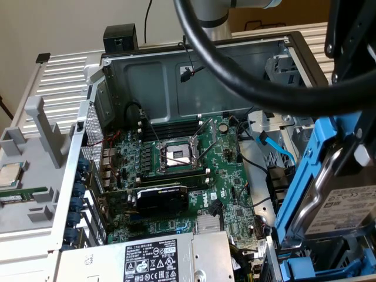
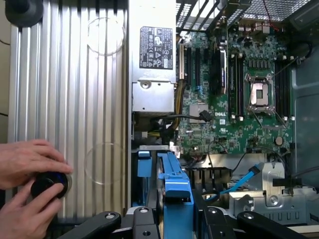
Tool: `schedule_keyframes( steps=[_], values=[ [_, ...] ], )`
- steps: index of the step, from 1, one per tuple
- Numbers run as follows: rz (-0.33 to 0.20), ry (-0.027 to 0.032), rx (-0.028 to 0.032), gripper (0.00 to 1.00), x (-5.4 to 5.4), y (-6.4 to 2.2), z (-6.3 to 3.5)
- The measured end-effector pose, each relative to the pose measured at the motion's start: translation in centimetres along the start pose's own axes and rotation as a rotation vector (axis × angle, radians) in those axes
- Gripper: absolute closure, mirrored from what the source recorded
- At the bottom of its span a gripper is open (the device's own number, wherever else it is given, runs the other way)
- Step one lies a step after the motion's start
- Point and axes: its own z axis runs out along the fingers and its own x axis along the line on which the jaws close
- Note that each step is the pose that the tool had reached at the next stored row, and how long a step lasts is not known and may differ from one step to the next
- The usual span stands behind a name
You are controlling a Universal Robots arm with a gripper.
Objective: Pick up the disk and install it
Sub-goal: 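Insert the disk into the insertion slot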
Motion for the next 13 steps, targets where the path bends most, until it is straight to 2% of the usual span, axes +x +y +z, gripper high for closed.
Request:
schedule_keyframes(
  steps=[9, 13],
  values=[
    [0.000, -0.0089, -0.0051, 0.64, 0.41, -0.52, 0.11],
    [0.000, -0.0202, -0.0073, 0.64, 0.42, -0.52, 0.13]
  ],
)
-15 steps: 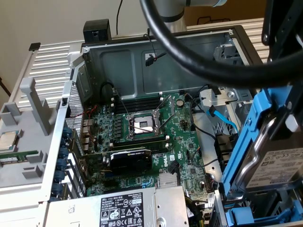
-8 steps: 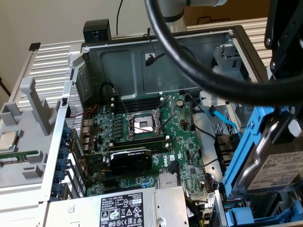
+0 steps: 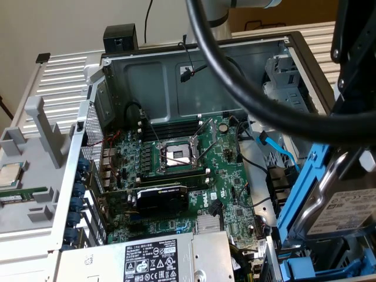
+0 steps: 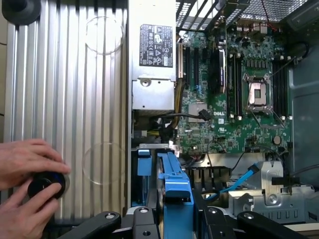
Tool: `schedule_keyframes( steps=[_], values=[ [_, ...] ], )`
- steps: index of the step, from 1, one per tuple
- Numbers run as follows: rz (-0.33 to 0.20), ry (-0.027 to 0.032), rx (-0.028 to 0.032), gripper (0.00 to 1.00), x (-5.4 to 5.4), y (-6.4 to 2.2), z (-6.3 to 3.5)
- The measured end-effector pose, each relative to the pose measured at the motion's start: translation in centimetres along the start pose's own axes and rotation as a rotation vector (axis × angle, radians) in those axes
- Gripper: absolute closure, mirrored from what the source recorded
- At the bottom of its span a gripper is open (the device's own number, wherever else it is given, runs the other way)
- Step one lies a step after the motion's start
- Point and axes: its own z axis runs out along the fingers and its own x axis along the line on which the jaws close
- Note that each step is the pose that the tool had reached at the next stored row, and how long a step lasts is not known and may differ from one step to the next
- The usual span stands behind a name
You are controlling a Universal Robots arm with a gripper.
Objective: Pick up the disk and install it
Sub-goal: 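Insert the disk into the insertion slot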
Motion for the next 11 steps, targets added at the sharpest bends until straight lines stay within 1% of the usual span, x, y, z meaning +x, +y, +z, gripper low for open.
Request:
schedule_keyframes(
  steps=[1, 4, 5, 8, 11],
  values=[
    [0.000, -0.0021, -0.0005, 0.64, 0.00, 0.00, 0.01],
    [0.000, -0.0019, -0.0021, 0.64, 0.00, 0.00, 0.01],
    [0.000, -0.0011, -0.0021, 0.64, 0.01, -0.01, 0.03],
    [0.000, 0.0051, -0.0021, 0.64, 0.01, -0.01, 0.04],
    [0.001, 0.0076, -0.0020, 0.64, -0.03, 0.03, 0.07]
  ],
)
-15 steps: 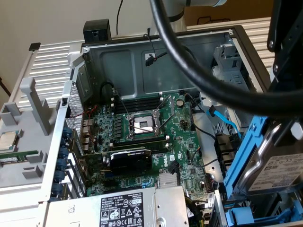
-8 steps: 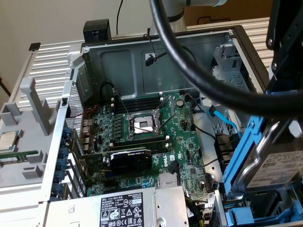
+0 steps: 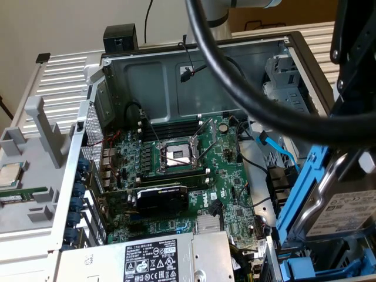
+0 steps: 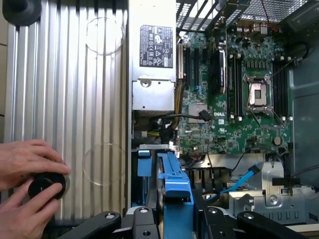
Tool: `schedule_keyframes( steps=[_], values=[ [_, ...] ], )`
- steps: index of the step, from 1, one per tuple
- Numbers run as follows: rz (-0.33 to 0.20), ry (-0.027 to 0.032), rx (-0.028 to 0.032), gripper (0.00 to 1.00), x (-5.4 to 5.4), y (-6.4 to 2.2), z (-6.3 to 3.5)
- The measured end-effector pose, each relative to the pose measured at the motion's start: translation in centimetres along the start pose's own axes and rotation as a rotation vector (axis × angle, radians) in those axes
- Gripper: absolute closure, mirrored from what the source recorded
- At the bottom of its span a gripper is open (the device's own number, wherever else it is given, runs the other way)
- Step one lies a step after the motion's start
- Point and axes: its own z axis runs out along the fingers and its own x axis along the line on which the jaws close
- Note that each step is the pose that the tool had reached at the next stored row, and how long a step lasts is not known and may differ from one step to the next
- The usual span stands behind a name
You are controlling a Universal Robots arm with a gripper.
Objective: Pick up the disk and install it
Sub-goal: 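Insert the disk into the insertion slot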
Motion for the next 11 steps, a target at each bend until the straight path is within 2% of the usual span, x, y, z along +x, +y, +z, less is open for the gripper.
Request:
schedule_keyframes(
  steps=[3, 7, 11],
  values=[
    [0.000, 0.0036, 0.0000, 0.64, -0.12, 0.02, 0.04],
    [0.001, 0.0154, 0.0001, 0.64, -0.27, 0.03, 0.07],
    [0.001, 0.0164, 0.0002, 0.64, -0.47, 0.03, 0.14]
  ],
)
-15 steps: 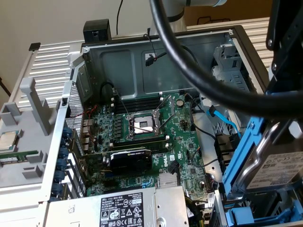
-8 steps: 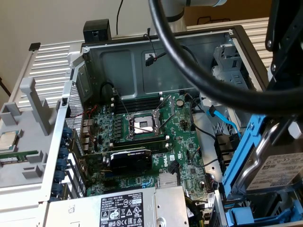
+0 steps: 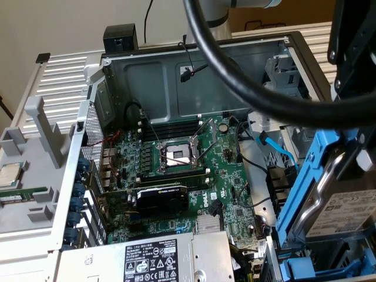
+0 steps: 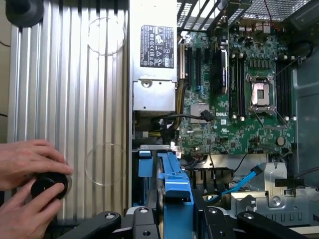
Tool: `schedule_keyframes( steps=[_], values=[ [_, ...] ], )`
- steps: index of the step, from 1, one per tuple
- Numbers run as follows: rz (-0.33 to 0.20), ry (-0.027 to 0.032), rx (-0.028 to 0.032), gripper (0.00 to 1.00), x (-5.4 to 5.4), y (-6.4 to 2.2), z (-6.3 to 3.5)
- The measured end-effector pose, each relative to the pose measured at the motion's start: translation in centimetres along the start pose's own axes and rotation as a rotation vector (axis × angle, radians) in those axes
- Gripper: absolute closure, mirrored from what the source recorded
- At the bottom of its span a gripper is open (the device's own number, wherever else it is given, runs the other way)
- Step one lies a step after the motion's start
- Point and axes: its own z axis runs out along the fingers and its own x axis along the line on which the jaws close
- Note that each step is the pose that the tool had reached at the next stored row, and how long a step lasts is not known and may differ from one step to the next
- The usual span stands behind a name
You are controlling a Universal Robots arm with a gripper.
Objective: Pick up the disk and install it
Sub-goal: 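Insert the disk into the insertion slot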
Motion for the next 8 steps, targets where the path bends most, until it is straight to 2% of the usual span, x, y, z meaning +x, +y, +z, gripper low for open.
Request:
schedule_keyframes(
  steps=[5, 8],
  values=[
    [0.000, 0.0023, 0.0001, 0.64, -0.17, 0.00, 0.11],
    [0.000, 0.0085, 0.0001, 0.64, -0.19, -0.01, 0.12]
  ],
)
